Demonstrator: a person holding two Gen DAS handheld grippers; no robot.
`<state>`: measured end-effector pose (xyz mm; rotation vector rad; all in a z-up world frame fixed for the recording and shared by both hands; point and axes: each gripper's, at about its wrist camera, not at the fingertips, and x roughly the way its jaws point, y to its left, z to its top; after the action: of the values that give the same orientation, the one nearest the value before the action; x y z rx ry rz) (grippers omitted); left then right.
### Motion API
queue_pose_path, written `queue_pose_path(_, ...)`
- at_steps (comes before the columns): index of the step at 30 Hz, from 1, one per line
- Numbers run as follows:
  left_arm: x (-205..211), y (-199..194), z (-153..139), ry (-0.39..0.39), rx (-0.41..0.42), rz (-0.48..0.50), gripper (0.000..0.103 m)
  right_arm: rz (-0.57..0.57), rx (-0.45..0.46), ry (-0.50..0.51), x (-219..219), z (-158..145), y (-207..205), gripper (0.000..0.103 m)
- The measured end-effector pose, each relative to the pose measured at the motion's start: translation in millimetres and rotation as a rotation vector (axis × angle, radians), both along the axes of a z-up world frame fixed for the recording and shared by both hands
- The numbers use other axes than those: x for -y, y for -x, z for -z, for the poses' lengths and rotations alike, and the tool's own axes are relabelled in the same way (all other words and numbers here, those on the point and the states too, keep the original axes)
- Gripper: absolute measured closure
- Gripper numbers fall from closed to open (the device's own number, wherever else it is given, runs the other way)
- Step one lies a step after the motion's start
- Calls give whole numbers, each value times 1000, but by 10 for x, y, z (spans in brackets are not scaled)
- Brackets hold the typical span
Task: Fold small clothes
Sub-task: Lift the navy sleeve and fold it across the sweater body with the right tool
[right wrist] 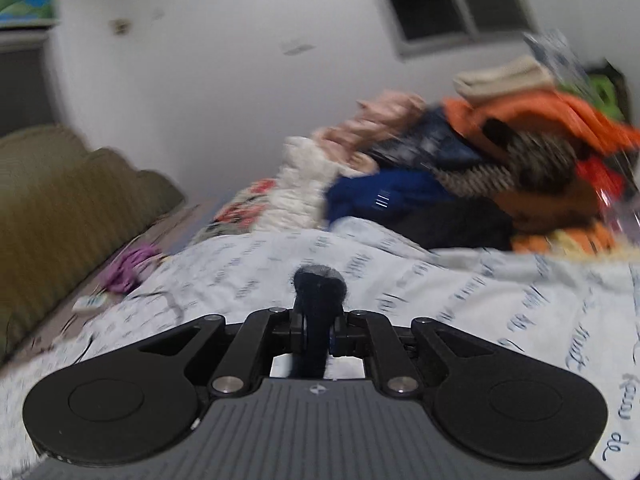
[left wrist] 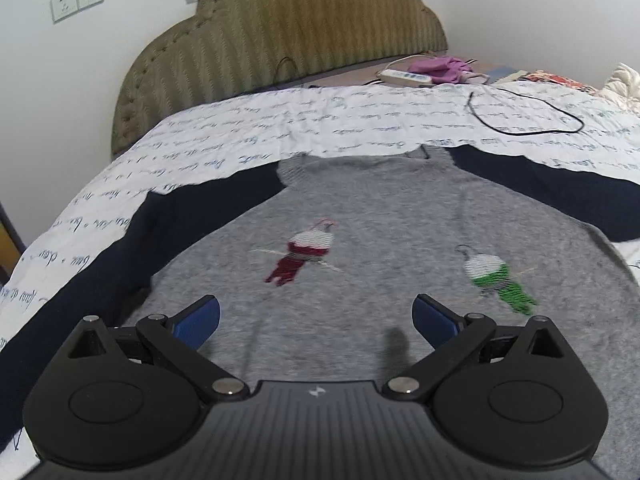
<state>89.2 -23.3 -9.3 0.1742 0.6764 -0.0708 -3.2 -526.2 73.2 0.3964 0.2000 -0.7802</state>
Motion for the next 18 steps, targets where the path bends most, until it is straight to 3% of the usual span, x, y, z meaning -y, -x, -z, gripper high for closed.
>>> queue_pose_path(7,-218,-34,-7,27,-30,-46,0,-334,-55,86,-1211,-72,-590,90)
queue_pose_path(18,-537,-2,-41,64,-28,-73,0,-675,-120,-17,-2668,158,-1401,90)
